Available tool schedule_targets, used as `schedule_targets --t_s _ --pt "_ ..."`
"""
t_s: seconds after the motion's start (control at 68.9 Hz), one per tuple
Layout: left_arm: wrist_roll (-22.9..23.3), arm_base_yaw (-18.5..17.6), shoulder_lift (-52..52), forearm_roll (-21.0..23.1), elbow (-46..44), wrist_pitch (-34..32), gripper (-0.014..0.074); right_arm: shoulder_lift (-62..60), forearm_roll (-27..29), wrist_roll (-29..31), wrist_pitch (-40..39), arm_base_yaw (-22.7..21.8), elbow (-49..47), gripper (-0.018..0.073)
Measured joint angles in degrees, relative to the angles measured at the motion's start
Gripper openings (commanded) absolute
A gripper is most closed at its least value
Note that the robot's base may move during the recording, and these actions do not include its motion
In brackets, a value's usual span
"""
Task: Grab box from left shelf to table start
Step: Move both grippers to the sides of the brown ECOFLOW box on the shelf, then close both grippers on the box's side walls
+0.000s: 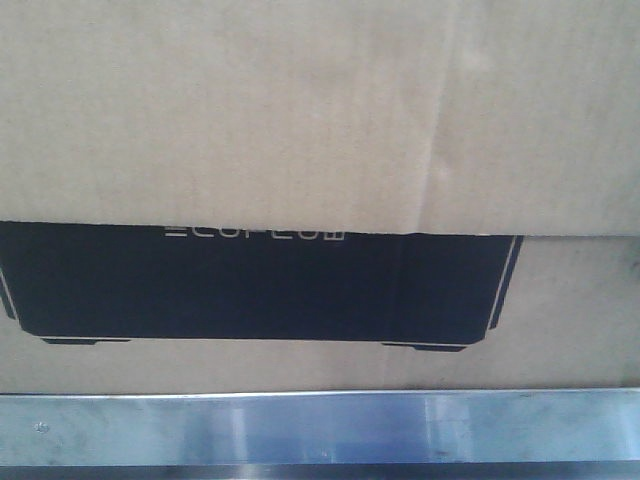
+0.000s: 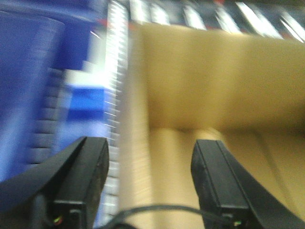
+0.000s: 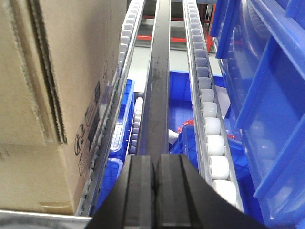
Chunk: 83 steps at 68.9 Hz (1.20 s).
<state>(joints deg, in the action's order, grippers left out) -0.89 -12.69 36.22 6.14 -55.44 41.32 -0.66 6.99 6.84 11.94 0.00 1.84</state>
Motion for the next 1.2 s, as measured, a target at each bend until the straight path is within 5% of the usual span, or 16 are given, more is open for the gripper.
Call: schedule_targets --t_s 0.145,0.261,0.494,0.958,1.045,1.205 --pt "2.59 -5.5 8.94 -3.79 -6.57 8.11 0.0305 0.0 0.0 0.0 0.0 0.0 0.0 0.0052" --pt "8.6 -5.24 16.82 -7.54 -12.91 16.16 0.0305 0.0 0.0 0.0 0.0 0.0 0.0 0.0052" --pt "11.42 -2.98 28.49 -11.44 -24.37 28.25 0.0305 0.0 0.0 0.0 0.0 0.0 0.0 0.0052" --pt "11.7 -2.61 38.62 -12.13 -27.55 30.41 0.0305 0.0 2.6 0.0 -9.62 0.0 -1.67 0.0061" --pt "11.7 -2.61 38.62 -12.25 -27.55 30.41 0.0305 0.0 3.55 0.0 -6.29 0.0 -5.6 0.0156" --pt "11.7 -2.61 38.62 -12.85 -27.55 30.41 0.0305 0.0 3.81 0.0 4.26 0.0 -14.5 0.0517"
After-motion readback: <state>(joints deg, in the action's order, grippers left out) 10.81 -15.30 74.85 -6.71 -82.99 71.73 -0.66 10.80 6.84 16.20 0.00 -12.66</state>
